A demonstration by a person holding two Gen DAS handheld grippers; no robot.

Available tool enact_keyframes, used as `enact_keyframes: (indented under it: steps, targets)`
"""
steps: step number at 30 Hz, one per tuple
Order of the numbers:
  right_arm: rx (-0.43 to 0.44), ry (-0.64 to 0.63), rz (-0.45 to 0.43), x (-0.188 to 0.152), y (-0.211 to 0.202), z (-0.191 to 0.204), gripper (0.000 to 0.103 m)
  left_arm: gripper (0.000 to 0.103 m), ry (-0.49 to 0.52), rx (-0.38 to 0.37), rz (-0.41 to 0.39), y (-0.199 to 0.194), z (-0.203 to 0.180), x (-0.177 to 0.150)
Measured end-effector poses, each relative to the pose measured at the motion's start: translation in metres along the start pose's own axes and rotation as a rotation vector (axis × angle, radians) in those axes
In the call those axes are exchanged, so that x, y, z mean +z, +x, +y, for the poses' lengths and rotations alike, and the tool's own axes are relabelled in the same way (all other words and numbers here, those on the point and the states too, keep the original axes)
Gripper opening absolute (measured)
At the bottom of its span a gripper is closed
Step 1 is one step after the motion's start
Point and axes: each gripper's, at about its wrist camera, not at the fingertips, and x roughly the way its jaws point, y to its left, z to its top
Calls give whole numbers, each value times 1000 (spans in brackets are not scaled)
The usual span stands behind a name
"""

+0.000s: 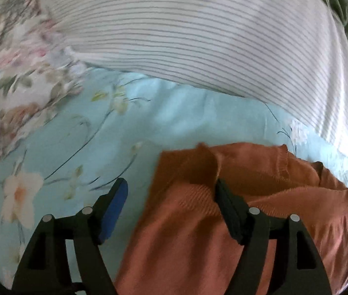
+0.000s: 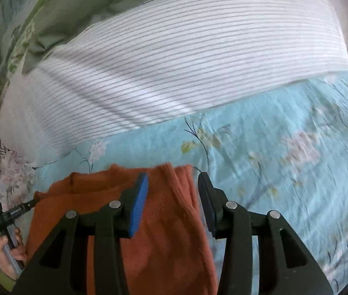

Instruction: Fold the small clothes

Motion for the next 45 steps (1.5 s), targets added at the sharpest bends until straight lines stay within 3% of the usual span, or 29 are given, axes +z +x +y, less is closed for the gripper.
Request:
enact_keyframes:
  steps: [4,8,11,18,25,34,39,42,45]
  targets:
    - [16,13,44,-23,-7,2,44,74,-63,37,-13,-27,28,-29]
    - [62,12,87,-59,-30,15,44,74,-167,8,-14,-62,57,-60]
    - [106,-2,90,-87,-43,30,44,74,-242,-60,8,-84,71,-90]
    - [169,36,137,-126,-63,53,50,74,-304,-149,88,-109,60,-159]
    - [188,62,162,-152,-84,57,53,74,-296,-235,154,-117,40,-198]
    - [201,85,189,-158,-90,58,54,74,-402,-279,134,-100,47,-193]
    - [210,82,182,-156,-91,61,54,74,-461,-261,107,-84,57,-175]
    - [216,83,186,-153,-88,61,54,71,-477,-230,87,-75,60,-166]
    - [217,87,193,-149,-83,59,54,58,-471,-183,68,-68,59,-157]
